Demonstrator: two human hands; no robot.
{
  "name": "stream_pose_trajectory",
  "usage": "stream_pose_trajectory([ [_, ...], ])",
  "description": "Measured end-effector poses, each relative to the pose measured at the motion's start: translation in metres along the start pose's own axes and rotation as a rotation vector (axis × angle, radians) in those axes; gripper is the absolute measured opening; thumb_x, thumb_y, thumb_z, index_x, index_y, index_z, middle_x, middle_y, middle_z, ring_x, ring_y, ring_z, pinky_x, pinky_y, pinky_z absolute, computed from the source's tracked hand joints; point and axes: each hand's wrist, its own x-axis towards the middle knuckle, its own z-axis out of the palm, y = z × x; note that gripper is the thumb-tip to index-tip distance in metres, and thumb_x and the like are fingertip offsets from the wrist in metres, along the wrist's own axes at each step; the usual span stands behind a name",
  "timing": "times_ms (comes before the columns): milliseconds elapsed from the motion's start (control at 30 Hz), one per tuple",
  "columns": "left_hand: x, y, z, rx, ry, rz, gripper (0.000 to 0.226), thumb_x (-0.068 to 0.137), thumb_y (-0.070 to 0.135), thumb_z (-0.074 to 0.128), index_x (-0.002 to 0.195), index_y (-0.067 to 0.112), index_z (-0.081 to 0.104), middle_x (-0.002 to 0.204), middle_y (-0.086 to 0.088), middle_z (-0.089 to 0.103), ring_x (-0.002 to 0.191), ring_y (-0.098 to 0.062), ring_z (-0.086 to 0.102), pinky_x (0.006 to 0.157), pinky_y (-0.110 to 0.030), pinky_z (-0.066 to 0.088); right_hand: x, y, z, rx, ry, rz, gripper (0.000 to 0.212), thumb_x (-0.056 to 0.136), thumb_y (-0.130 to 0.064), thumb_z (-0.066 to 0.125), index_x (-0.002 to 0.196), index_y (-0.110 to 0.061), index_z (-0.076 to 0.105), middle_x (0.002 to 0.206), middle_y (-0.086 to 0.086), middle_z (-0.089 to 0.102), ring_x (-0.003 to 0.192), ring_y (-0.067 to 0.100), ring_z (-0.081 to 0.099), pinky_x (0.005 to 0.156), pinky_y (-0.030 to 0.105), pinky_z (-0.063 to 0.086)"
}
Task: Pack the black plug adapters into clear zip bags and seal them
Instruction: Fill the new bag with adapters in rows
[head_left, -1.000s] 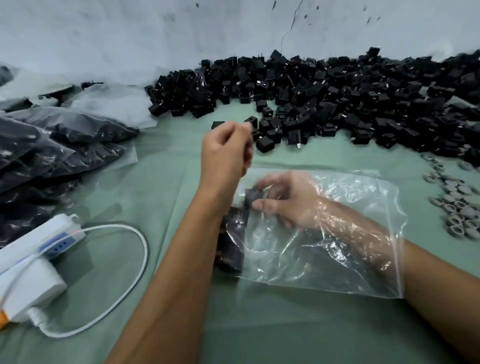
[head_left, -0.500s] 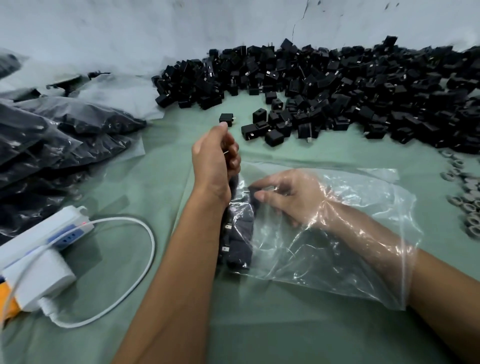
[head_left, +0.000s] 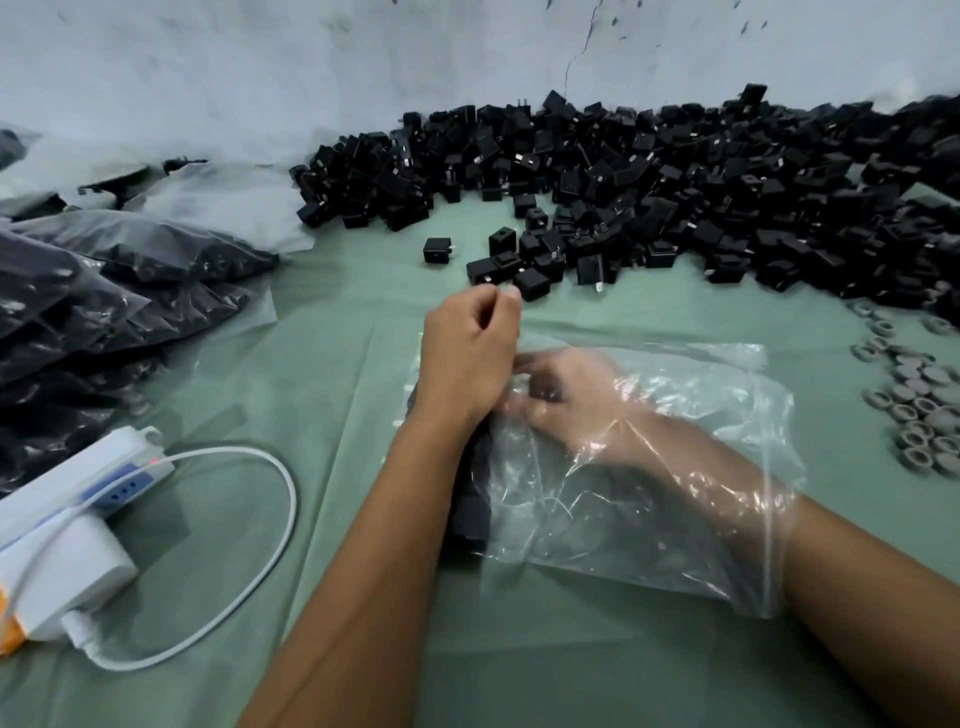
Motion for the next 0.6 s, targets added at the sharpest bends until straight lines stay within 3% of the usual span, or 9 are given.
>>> stream_pose_trajectory([
  [67, -0.003, -0.003, 0.005, 0.15, -0.047, 0.058, 0.045, 0.102, 0.031, 0.05, 0.064, 0.007, 0.05, 0.057, -0.004, 0.049, 0.056, -0.024, 0.046, 0.058, -0.043, 0.043, -0.005, 0.004, -0.016, 0.207, -0.152, 0.005, 0.024, 0.095, -0.035, 0.071, 0.09, -0.059, 0.07, 0.074, -0.007, 0.075, 0.056, 0.005, 0.069, 0.048, 0.02, 0.054],
  [100, -0.004, -0.004, 0.006, 0.195, -0.064, 0.071, 0.046, 0.101, 0.031, 0.052, 0.06, 0.013, 0.046, 0.054, 0.0, 0.047, 0.056, -0.024, 0.045, 0.057, -0.041, 0.04, -0.01, 0.007, -0.024, 0.301, -0.232, 0.013, 0.024, 0.096, -0.035, 0.07, 0.091, -0.058, 0.07, 0.076, -0.004, 0.076, 0.055, 0.006, 0.068, 0.046, 0.018, 0.052],
  [167, -0.003, -0.005, 0.009, 0.297, -0.082, 0.085, 0.048, 0.1, 0.031, 0.055, 0.056, 0.02, 0.038, 0.051, 0.005, 0.041, 0.053, -0.02, 0.041, 0.054, -0.034, 0.031, -0.018, 0.016, -0.043, 0.399, -0.374, 0.039, 0.014, 0.095, -0.039, 0.069, 0.109, -0.043, 0.073, 0.093, 0.006, 0.077, 0.069, 0.017, 0.073, 0.057, 0.02, 0.056],
  [233, -0.003, -0.005, 0.011, 0.414, -0.094, 0.103, 0.047, 0.1, 0.033, 0.055, 0.058, 0.021, 0.038, 0.054, 0.006, 0.044, 0.053, -0.015, 0.043, 0.053, -0.031, 0.026, -0.027, 0.025, -0.064, 0.452, -0.481, 0.107, 0.028, 0.095, -0.031, 0.068, 0.123, -0.025, 0.072, 0.108, 0.011, 0.075, 0.089, 0.026, 0.074, 0.075, 0.029, 0.06],
  [333, -0.004, -0.004, 0.013, 0.498, -0.095, 0.12, 0.039, 0.1, 0.035, 0.055, 0.063, 0.021, 0.047, 0.06, 0.006, 0.053, 0.057, -0.011, 0.05, 0.05, -0.028, 0.028, -0.047, 0.035, -0.106, 0.304, -0.512, 0.14, 0.04, 0.088, -0.047, 0.076, 0.117, -0.019, 0.076, 0.11, 0.009, 0.077, 0.101, 0.029, 0.074, 0.087, 0.039, 0.061],
  [433, -0.005, -0.002, 0.014, 0.539, -0.101, 0.113, 0.037, 0.099, 0.035, 0.056, 0.065, 0.022, 0.049, 0.063, 0.005, 0.055, 0.058, -0.013, 0.051, 0.049, -0.028, 0.029, -0.062, 0.039, -0.157, 0.057, -0.425, 0.316, 0.013, 0.093, -0.021, 0.074, 0.09, -0.008, 0.078, 0.083, 0.014, 0.077, 0.075, 0.03, 0.074, 0.062, 0.031, 0.06],
  [467, -0.005, -0.002, 0.014, 0.548, -0.105, 0.114, 0.038, 0.099, 0.035, 0.056, 0.065, 0.022, 0.048, 0.063, 0.004, 0.055, 0.058, -0.013, 0.051, 0.049, -0.029, 0.029, -0.064, 0.038, -0.172, -0.049, -0.385, 0.394, 0.015, 0.097, -0.011, 0.068, 0.084, -0.007, 0.076, 0.076, 0.014, 0.075, 0.064, 0.028, 0.072, 0.054, 0.028, 0.056],
  [533, -0.006, -0.001, 0.014, 0.555, -0.104, 0.109, 0.038, 0.098, 0.035, 0.057, 0.064, 0.021, 0.047, 0.062, 0.004, 0.055, 0.057, -0.013, 0.05, 0.048, -0.029, 0.027, -0.058, 0.027, -0.188, -0.244, -0.249, 0.449, 0.023, 0.101, -0.012, 0.061, 0.084, -0.012, 0.075, 0.069, 0.009, 0.074, 0.052, 0.02, 0.067, 0.046, 0.027, 0.05],
  [600, -0.006, 0.0, 0.014, 0.564, -0.105, 0.098, 0.039, 0.098, 0.035, 0.057, 0.063, 0.02, 0.046, 0.062, 0.003, 0.054, 0.056, -0.013, 0.049, 0.047, -0.029, 0.025, -0.038, 0.005, -0.187, -0.298, -0.025, 0.377, 0.017, 0.1, -0.021, 0.063, 0.087, -0.021, 0.074, 0.069, -0.004, 0.075, 0.05, 0.013, 0.068, 0.046, 0.026, 0.048],
])
